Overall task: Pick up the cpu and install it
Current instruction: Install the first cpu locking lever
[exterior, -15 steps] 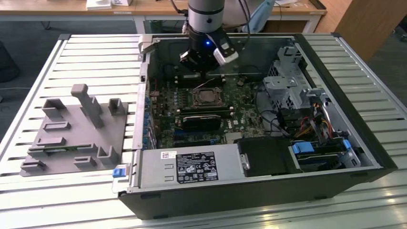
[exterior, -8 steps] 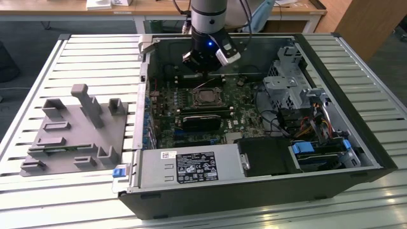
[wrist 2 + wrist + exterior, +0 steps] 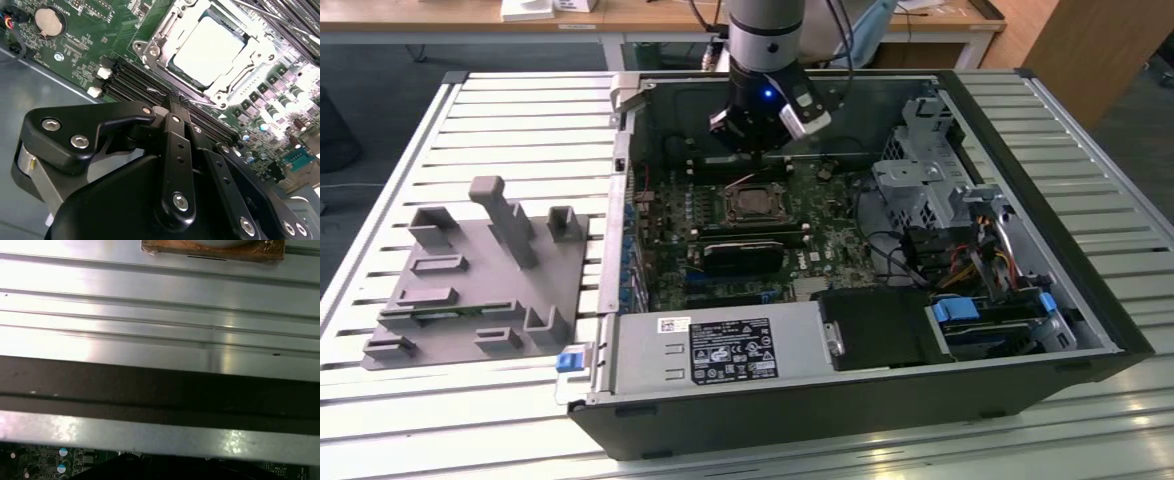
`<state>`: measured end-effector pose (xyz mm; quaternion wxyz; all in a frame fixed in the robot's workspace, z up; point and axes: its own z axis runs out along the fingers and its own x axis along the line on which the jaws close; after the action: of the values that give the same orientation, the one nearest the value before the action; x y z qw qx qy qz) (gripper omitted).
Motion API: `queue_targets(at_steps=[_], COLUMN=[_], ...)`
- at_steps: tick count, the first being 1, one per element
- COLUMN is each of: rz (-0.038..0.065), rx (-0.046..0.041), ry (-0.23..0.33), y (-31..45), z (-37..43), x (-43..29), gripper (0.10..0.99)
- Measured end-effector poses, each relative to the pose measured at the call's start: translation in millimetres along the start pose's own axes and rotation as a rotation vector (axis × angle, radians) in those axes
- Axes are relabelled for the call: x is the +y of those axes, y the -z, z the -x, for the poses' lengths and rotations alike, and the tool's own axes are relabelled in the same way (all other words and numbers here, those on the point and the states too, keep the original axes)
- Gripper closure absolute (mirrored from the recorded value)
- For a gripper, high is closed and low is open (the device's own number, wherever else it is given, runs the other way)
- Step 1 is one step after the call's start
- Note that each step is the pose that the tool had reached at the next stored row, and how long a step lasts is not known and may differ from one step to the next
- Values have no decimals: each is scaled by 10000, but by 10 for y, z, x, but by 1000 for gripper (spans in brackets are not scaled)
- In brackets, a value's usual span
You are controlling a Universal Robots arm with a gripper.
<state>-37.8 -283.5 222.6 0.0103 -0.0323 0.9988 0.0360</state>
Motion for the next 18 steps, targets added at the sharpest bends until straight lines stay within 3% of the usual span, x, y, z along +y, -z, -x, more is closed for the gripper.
queue_targets(at_steps=[6,18], rz=[0,2], rx=[17,60], ry=[-43,-75], y=[-38,-213], z=[66,109], x=[-4,-19], gripper=[980,980])
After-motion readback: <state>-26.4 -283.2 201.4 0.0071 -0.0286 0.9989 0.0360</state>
